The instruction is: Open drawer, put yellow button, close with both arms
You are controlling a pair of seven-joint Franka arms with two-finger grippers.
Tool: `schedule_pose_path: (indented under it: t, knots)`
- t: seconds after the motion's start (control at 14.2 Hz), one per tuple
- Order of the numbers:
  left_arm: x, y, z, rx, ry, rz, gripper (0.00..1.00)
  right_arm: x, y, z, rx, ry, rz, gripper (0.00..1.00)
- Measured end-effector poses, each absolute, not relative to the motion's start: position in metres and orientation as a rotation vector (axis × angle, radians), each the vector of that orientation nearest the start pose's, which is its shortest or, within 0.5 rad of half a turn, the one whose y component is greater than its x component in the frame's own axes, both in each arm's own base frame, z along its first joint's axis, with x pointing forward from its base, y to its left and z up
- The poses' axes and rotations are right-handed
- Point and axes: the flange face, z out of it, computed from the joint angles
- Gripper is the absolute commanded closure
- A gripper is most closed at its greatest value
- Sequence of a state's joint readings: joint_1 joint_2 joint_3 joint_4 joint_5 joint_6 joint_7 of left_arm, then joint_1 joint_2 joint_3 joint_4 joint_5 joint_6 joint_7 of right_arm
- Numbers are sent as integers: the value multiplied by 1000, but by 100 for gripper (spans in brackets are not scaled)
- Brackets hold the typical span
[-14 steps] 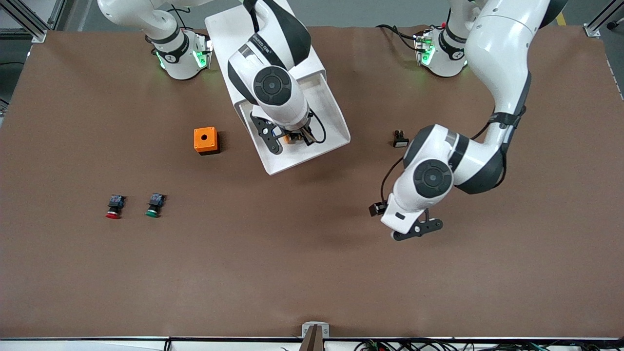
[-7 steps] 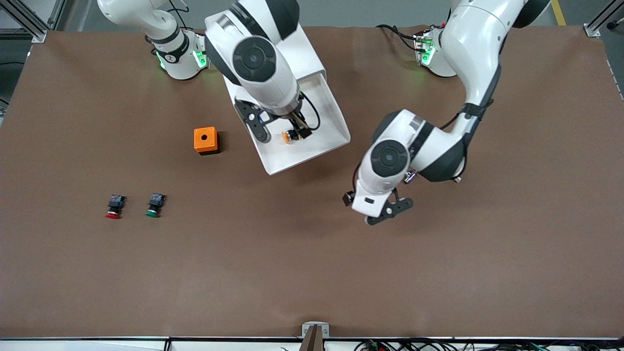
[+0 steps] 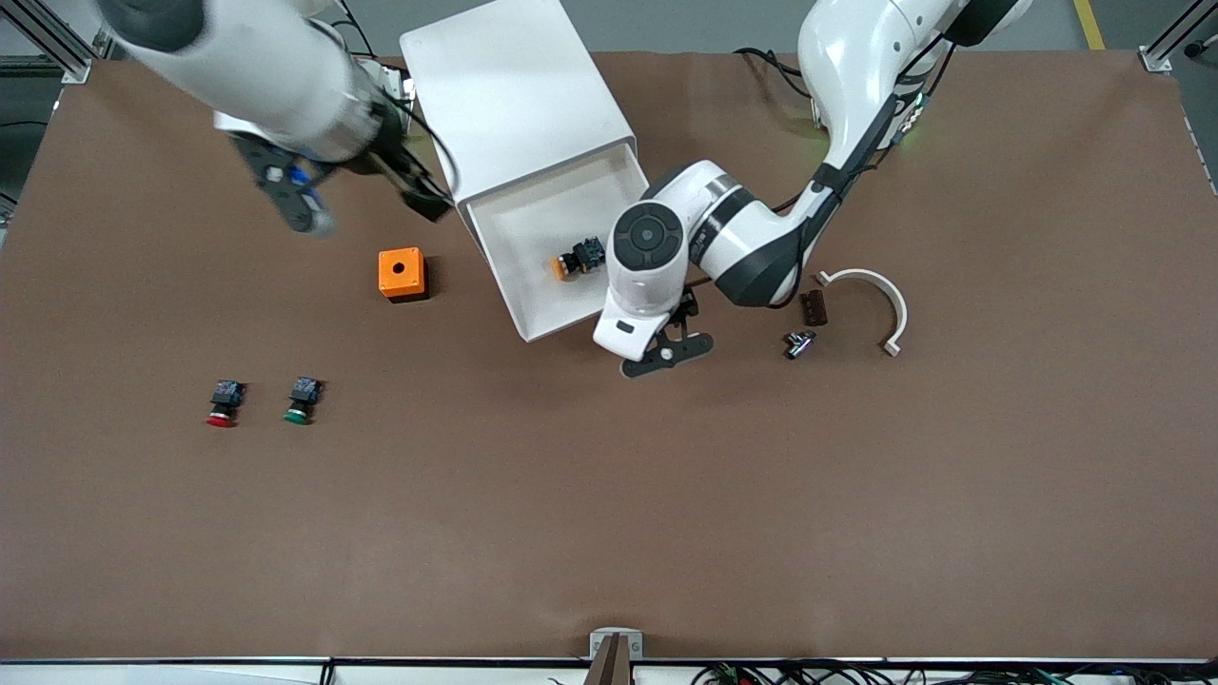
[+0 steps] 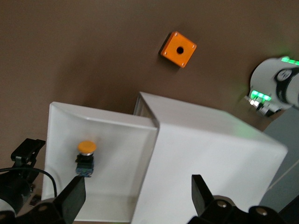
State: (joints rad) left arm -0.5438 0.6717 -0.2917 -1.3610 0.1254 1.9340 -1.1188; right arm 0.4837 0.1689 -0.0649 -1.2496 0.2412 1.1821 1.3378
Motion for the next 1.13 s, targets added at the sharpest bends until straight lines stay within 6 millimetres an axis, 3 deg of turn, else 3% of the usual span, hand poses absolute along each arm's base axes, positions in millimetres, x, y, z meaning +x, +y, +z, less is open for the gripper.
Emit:
schedule_pose_path:
  t: [0.14, 0.28, 0.42, 0.56, 0.71, 0.85, 1.13]
  knots:
    - [512, -505, 332, -3101, -439, 183, 0, 495, 202, 676, -2950, 1079, 452, 0]
    - [504, -513, 334, -3124, -450, 248, 0, 499, 128, 692, -2975, 861, 408, 0]
    - [494, -522, 337, -3147, -464, 327, 0, 504, 52, 695, -3001, 671, 369, 0]
    - [485, -531, 340, -3167, -472, 401, 0, 509, -4, 691, -3025, 526, 337, 0]
    - [476, -538, 342, -3179, -473, 460, 0, 513, -37, 687, -3031, 441, 296, 0]
    - [468, -544, 342, -3177, -493, 507, 0, 517, -55, 685, -3054, 385, 250, 0]
    - [435, -570, 341, -3140, -545, 532, 0, 530, -59, 677, -3072, 349, 180, 0]
